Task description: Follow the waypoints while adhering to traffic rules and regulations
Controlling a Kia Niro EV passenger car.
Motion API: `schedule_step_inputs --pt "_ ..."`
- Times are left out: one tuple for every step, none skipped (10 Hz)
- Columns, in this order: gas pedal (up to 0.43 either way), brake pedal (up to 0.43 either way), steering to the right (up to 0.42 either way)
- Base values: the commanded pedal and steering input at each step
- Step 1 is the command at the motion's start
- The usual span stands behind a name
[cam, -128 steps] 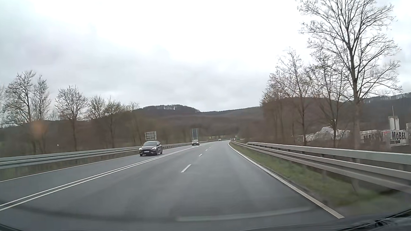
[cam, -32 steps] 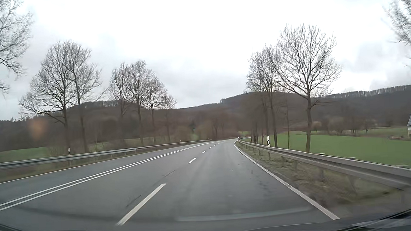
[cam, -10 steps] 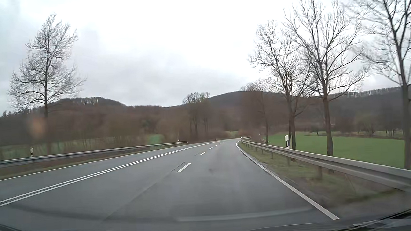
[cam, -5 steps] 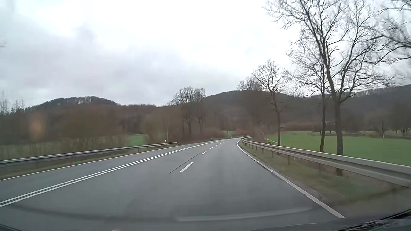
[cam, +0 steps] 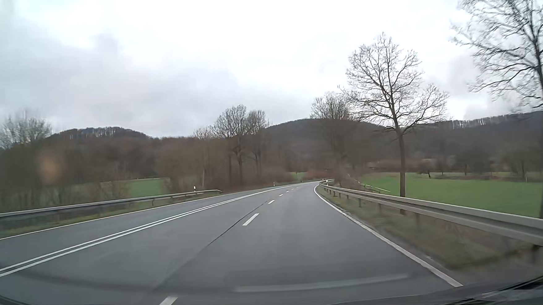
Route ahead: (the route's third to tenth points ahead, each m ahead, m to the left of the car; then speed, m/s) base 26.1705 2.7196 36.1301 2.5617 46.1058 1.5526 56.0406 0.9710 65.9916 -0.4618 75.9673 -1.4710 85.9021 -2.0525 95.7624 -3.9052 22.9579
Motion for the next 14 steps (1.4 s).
schedule_step_inputs --pt "0.177 0.0 0.007" --pt "0.177 0.0 0.006" --pt "0.177 0.0 0.006" --pt "0.177 0.0 0.007" --pt "0.189 0.0 0.009" --pt "0.189 0.0 0.01" --pt "0.197 0.0 0.01" --pt "0.209 0.0 0.01" --pt "0.228 0.0 0.01" --pt "0.24 0.0 0.01" --pt "0.24 0.0 0.01" --pt "0.248 0.0 0.011" --pt "0.26 0.0 0.012" --pt "0.268 0.0 0.012"
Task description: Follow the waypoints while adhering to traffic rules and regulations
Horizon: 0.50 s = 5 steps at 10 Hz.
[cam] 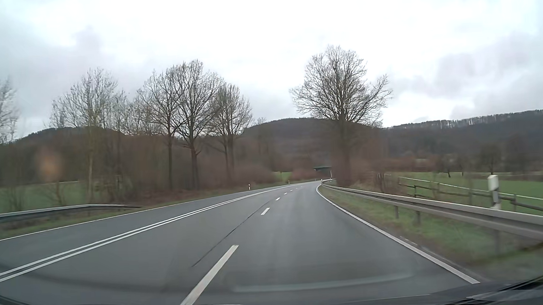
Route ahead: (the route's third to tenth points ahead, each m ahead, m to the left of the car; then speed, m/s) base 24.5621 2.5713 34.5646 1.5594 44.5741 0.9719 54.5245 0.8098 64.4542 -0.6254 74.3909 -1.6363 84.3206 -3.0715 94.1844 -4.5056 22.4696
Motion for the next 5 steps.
schedule_step_inputs --pt "0.268 0.0 0.013" --pt "0.268 0.0 0.012" --pt "0.28 0.0 0.013" --pt "0.28 0.0 0.013" --pt "0.28 0.0 0.013"
